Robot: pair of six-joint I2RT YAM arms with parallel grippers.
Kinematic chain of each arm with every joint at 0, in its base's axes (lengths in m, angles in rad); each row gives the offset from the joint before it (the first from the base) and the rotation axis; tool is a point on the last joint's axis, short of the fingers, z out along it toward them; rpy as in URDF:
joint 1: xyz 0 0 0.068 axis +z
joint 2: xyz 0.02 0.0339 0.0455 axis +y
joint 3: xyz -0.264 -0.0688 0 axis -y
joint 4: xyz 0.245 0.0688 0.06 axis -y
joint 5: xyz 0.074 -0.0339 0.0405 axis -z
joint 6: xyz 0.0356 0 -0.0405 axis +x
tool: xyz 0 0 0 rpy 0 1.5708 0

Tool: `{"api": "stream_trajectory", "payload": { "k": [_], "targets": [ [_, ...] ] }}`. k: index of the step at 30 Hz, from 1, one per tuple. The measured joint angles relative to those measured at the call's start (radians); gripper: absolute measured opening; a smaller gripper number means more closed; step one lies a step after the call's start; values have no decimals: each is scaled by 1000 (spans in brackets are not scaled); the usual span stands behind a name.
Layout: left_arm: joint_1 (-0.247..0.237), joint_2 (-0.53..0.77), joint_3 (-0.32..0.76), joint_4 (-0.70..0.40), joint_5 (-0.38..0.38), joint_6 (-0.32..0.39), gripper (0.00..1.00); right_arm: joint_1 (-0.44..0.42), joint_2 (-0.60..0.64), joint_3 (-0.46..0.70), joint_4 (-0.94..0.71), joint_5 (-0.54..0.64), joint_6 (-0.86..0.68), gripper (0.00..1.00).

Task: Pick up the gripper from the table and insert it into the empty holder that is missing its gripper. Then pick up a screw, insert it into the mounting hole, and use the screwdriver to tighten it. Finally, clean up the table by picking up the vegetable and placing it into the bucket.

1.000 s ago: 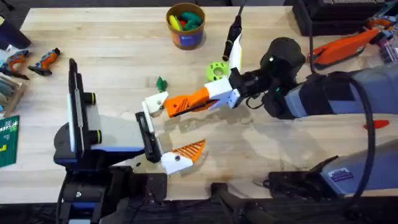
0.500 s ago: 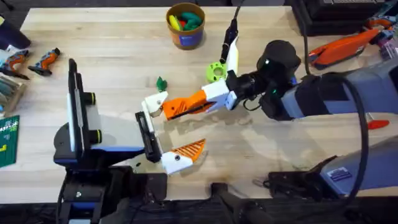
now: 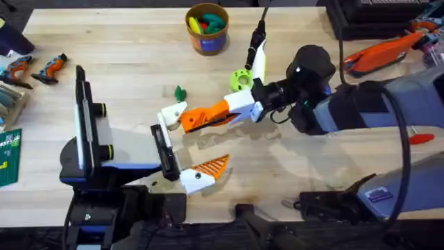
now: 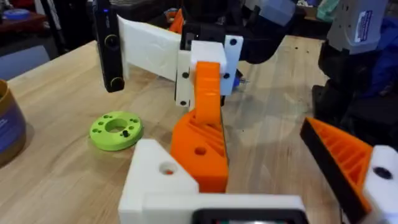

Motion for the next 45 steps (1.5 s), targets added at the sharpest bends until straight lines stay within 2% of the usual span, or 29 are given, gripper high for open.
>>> {"api": "stream_trajectory", "payload": {
  "k": [15,37,45],
  "targets": [
    [0,0,0,0,1,0,986,21,0,6,-4,30,1,9],
    [5,0,0,2,-17,0,986,55,102,141,-27,30,31,9],
    [7,0,0,2,-20,0,986,65,111,155,-27,30,39,9]
  ]
}}
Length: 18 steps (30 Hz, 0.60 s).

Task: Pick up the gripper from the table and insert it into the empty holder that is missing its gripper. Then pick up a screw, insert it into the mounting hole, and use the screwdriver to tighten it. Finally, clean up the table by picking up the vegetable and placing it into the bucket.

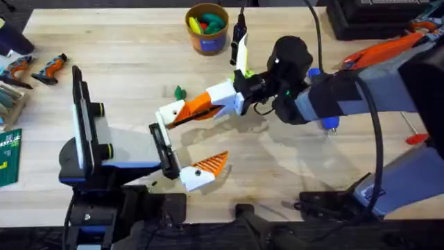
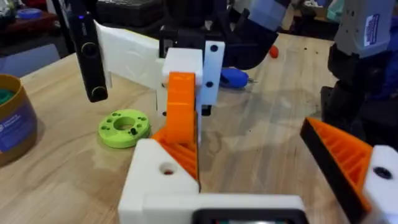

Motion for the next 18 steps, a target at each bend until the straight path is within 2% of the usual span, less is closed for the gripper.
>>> {"api": "stream_trajectory", "payload": {
  "k": [11,12,17,18],
  "targets": [
    [0,0,0,0,0,0,986,0,0,1,0,0,4,9],
    [0,0,0,0,-1,0,986,0,0,1,-1,-1,10,67],
    [-3,0,0,0,6,2,985,4,5,2,-4,12,10,781],
    [-3,0,0,0,6,2,985,4,6,2,-3,12,10,819]
  ]
}}
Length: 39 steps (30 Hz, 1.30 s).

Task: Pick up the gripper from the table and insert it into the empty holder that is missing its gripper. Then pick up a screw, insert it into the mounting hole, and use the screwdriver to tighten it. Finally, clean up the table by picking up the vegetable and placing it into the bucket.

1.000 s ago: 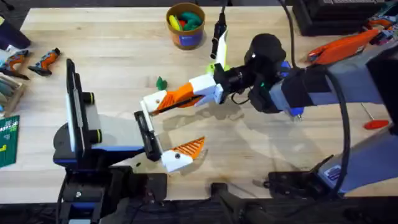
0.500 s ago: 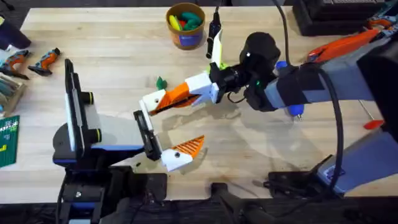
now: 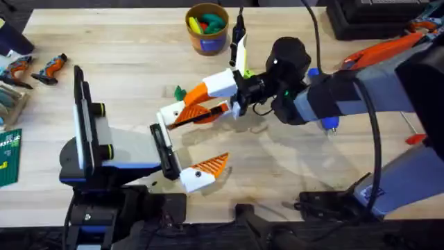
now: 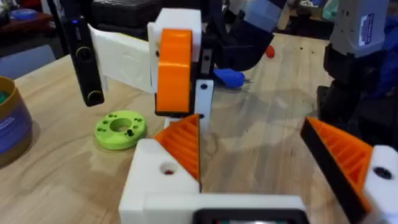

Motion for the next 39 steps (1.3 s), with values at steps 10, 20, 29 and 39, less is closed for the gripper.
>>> {"api": "stream_trajectory", "payload": {
  "k": [10,20,29,39],
  "targets": [
    [0,0,0,0,2,0,985,-118,-165,4,-440,0,-184,848],
    [0,0,0,0,2,0,985,-339,-459,209,-1562,132,-827,852],
    [0,0,0,0,2,0,985,-283,-423,640,-2215,724,-1256,852],
    [0,0,0,0,2,0,985,-106,-182,878,-2342,1079,-1306,756]
  ]
}}
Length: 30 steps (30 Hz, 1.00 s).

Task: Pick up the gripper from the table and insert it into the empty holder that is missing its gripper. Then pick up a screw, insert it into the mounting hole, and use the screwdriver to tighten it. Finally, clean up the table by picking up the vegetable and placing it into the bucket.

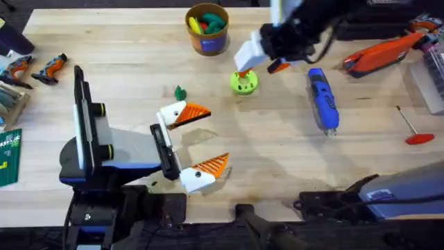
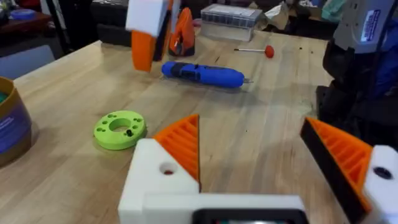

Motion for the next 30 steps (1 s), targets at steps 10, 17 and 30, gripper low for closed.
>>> {"api": "stream_trajectory", "payload": {
  "k": [10,17,30],
  "targets": [
    [0,0,0,0,0,0,985,96,120,27,36,168,69,661],
    [0,0,0,0,0,0,985,101,179,28,61,189,109,641],
    [0,0,0,0,0,0,985,122,270,29,115,247,129,587]
  ]
}}
